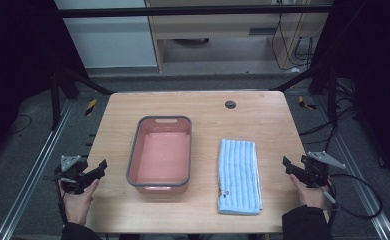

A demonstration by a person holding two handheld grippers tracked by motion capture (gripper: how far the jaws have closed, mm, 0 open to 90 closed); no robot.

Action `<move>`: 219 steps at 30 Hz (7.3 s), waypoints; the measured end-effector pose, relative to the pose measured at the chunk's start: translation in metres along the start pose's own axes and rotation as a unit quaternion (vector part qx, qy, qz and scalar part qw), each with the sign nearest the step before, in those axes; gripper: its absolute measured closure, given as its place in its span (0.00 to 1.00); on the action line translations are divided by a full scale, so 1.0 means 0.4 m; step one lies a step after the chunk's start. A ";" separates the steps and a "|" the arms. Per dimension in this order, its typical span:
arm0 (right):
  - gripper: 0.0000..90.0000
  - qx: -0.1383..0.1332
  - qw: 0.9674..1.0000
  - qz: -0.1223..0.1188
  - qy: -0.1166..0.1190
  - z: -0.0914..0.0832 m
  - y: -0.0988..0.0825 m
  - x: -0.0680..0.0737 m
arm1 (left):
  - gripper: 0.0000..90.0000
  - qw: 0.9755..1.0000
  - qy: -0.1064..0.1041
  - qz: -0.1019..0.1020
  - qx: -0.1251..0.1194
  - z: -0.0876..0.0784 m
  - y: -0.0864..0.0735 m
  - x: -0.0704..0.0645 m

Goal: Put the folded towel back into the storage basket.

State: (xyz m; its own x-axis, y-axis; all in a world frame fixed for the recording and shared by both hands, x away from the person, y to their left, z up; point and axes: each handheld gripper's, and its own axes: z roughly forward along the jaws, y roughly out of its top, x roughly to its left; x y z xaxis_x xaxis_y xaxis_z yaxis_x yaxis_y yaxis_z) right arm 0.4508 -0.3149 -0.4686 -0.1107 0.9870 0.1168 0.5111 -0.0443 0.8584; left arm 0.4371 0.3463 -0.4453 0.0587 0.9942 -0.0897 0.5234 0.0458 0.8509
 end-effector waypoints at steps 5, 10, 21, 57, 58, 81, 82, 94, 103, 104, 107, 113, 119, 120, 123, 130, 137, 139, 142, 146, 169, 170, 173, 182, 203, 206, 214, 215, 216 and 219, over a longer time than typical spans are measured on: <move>0.35 -0.011 1.000 -0.013 0.021 -0.017 0.016 0.023 | 0.26 1.000 -0.013 0.019 -0.003 -0.014 0.010 -0.016; 0.36 -0.016 0.999 -0.024 0.042 -0.028 0.037 0.040 | 0.24 0.999 -0.026 0.028 -0.010 -0.028 0.030 -0.027; 0.38 -0.022 0.997 -0.027 0.069 -0.050 0.098 0.055 | 0.25 0.997 -0.061 0.036 -0.018 -0.058 0.074 -0.065; 0.43 -0.051 0.990 -0.058 0.122 -0.004 0.291 0.135 | 0.33 0.976 -0.179 0.114 -0.039 -0.056 0.143 -0.476; 0.43 -0.048 0.990 -0.062 0.120 0.002 0.291 0.134 | 0.33 0.976 -0.179 0.114 -0.039 -0.056 0.143 -0.476; 0.46 -0.008 0.988 -0.088 0.130 0.098 0.257 0.143 | 0.38 0.959 -0.235 0.161 0.004 -0.030 0.038 -0.697; 0.46 -0.006 0.987 -0.088 0.131 0.102 0.254 0.143 | 0.38 0.957 -0.235 0.168 0.006 -0.028 0.026 -0.715; 0.47 0.039 0.987 -0.083 0.136 0.172 0.192 0.134 | 0.43 0.949 -0.244 0.193 0.054 0.007 -0.062 -0.787; 0.45 0.076 0.983 -0.092 0.138 0.215 0.136 0.152 | 0.46 0.944 -0.246 0.202 0.084 0.043 -0.119 -0.804; 0.45 0.080 0.983 -0.092 0.140 0.219 0.130 0.155 | 0.46 0.944 -0.245 0.202 0.087 0.047 -0.124 -0.806; 0.44 0.093 0.981 -0.095 0.142 0.233 0.110 0.163 | 0.48 0.943 -0.241 0.204 0.101 0.066 -0.146 -0.814; 0.45 0.112 0.979 -0.095 0.141 0.257 0.074 0.174 | 0.49 0.941 -0.245 0.204 0.113 0.088 -0.177 -0.825; 0.49 0.136 0.976 -0.100 0.135 0.271 0.052 0.180 | 0.54 0.939 -0.248 0.206 0.117 0.093 -0.184 -0.831; 0.50 0.136 0.976 -0.102 0.134 0.272 0.051 0.181 | 0.55 0.940 -0.249 0.203 0.120 0.094 -0.184 -0.831; 0.55 0.142 0.976 -0.095 0.134 0.273 0.048 0.184 | 0.61 0.938 -0.258 0.193 0.130 0.098 -0.187 -0.833; 0.80 0.138 0.976 -0.071 0.153 0.269 0.038 0.188 | 0.74 0.937 -0.258 0.193 0.132 0.093 -0.190 -0.841; 0.88 0.140 0.975 -0.065 0.158 0.265 0.038 0.193 | 0.86 0.939 -0.258 0.184 0.134 0.093 -0.190 -0.847; 0.89 0.139 0.976 -0.068 0.155 0.262 0.039 0.195 | 0.89 0.941 -0.252 0.187 0.127 0.089 -0.192 -0.849; 0.90 0.137 0.976 -0.070 0.156 0.256 0.046 0.194 | 0.92 0.942 -0.256 0.179 0.127 0.089 -0.189 -0.848; 0.90 0.126 0.977 -0.071 0.159 0.239 0.067 0.194 | 0.93 0.942 -0.264 0.172 0.115 0.081 -0.180 -0.840; 0.90 0.052 0.982 -0.094 0.153 0.124 0.212 0.265 | 0.93 0.948 -0.265 0.168 0.055 -0.006 -0.047 -0.804; 0.90 0.045 0.983 -0.097 0.152 0.111 0.230 0.270 | 0.93 0.948 -0.265 0.167 0.053 -0.009 -0.043 -0.803; 0.90 0.033 0.982 -0.100 0.154 0.093 0.256 0.281 | 0.93 0.948 -0.264 0.172 0.045 -0.022 -0.025 -0.795; 0.90 0.015 0.982 -0.110 0.154 0.070 0.312 0.321 | 0.93 0.950 -0.257 0.173 0.031 -0.049 0.033 -0.764; 0.90 -0.014 0.977 -0.124 0.173 0.081 0.392 0.484 | 0.93 0.959 -0.239 0.154 0.005 -0.102 0.124 -0.623; 0.90 -0.018 0.977 -0.123 0.175 0.085 0.397 0.501 | 0.93 0.961 -0.233 0.150 0.000 -0.108 0.133 -0.600; 0.90 -0.023 0.975 -0.123 0.186 0.105 0.419 0.571 | 0.93 0.965 -0.215 0.148 -0.005 -0.116 0.149 -0.543; 0.90 -0.023 0.975 -0.123 0.186 0.105 0.419 0.571 | 0.93 0.966 -0.214 0.147 -0.006 -0.117 0.150 -0.536; 0.90 -0.022 0.974 -0.124 0.189 0.114 0.420 0.585 | 0.93 0.966 -0.212 0.148 -0.005 -0.118 0.152 -0.527; 0.90 -0.021 0.973 -0.122 0.194 0.125 0.421 0.607 | 0.93 0.968 -0.205 0.145 -0.006 -0.119 0.156 -0.504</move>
State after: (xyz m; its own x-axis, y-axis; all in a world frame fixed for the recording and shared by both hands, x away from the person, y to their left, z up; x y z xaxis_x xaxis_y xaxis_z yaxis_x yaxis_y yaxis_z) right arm 0.5526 -0.0751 -0.3206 -0.5428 0.8360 0.0802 0.3953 0.1701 0.9027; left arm 0.4174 0.1533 -0.3496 0.5357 0.8434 -0.0417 0.4249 -0.2266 0.8764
